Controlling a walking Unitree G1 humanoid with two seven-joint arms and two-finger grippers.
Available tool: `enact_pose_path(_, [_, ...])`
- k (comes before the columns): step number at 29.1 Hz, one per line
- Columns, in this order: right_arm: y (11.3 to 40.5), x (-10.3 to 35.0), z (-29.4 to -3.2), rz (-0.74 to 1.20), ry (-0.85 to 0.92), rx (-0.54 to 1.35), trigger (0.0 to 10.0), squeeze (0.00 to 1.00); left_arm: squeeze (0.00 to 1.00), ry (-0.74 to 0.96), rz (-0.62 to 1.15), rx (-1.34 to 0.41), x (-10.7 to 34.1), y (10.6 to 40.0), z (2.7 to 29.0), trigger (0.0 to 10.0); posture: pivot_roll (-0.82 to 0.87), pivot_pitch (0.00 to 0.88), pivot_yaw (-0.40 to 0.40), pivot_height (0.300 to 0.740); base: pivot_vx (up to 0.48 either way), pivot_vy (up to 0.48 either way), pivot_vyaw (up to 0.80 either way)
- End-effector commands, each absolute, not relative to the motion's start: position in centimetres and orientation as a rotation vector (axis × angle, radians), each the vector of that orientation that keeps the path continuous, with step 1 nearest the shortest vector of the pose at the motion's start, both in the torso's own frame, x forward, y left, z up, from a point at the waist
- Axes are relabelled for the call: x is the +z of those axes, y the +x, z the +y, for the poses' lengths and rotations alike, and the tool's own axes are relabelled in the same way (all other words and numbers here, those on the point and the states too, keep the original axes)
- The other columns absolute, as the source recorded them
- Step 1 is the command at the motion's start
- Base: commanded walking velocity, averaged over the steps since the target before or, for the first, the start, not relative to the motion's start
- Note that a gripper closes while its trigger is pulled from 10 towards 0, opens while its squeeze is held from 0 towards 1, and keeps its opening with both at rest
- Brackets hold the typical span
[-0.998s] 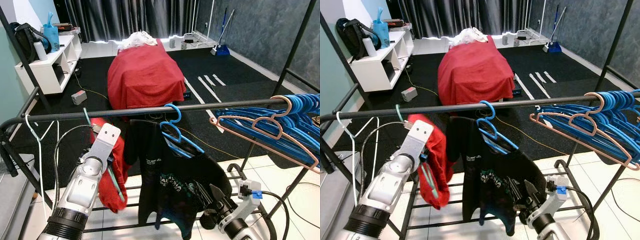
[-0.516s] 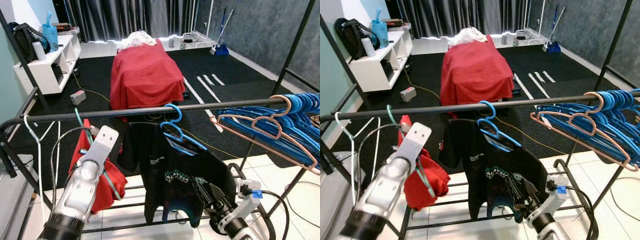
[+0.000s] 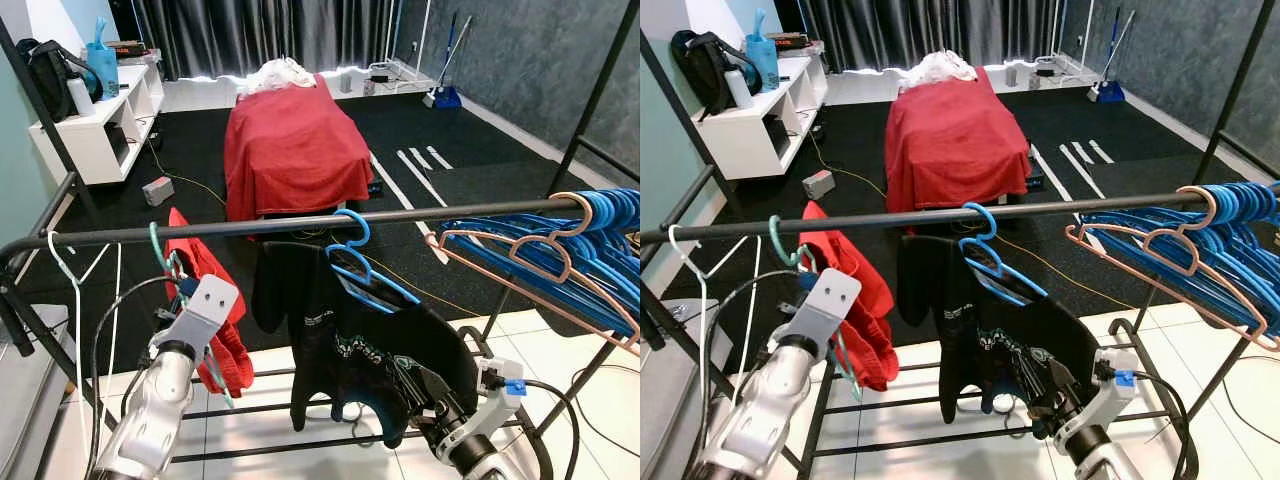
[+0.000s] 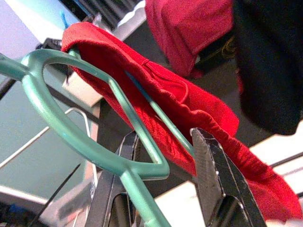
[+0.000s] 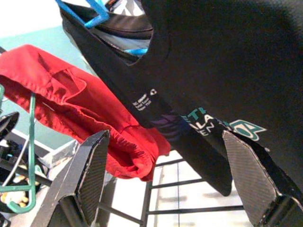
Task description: Hang hanger
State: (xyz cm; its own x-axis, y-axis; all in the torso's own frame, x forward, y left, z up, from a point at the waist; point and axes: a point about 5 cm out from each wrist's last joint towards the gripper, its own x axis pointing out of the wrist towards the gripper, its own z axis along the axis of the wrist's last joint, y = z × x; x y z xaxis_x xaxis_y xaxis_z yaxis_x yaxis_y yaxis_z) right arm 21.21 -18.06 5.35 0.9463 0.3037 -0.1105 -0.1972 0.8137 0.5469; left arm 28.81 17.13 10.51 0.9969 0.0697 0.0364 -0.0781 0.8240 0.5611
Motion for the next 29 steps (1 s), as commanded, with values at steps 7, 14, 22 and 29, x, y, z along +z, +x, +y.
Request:
enact_pose_path(7, [21.3, 5.1, -18.2, 0.213, 0.569, 0.268, 10.0, 0.0, 0.0, 0.563, -0.188, 0.059, 12.5, 29.4, 15.2, 0.0, -0.21, 0.0, -0.018, 0.74, 0.0, 0.0, 0.0])
enact_pose_path(14, [21.2, 5.1, -18.3, 0.214, 0.568, 0.268, 10.0, 0.0, 0.0, 0.577, -0.228, 0.054, 12.0, 28.5, 15.1, 0.0, -0.21, 0.0, -0.021, 0.74, 0.0, 0.0, 0.0])
enact_pose_path(22, [21.3, 5.1, -18.3, 0.218, 0.571, 0.271, 10.0, 0.0, 0.0, 0.613, -0.192, 0.058, 10.4, 26.4, 16.0, 10.0, -0.19, 0.0, -0.036, 0.74, -0.072, 0.0, 0.0])
enact_pose_path(29, [21.5, 5.2, -18.4, 0.22, 0.555, 0.273, 10.0, 0.0, 0.0, 0.639, -0.181, 0.044, 10.0, 25.6, 16.7, 10.0, -0.17, 0.0, -0.052, 0.74, -0.335, 0.0, 0.0])
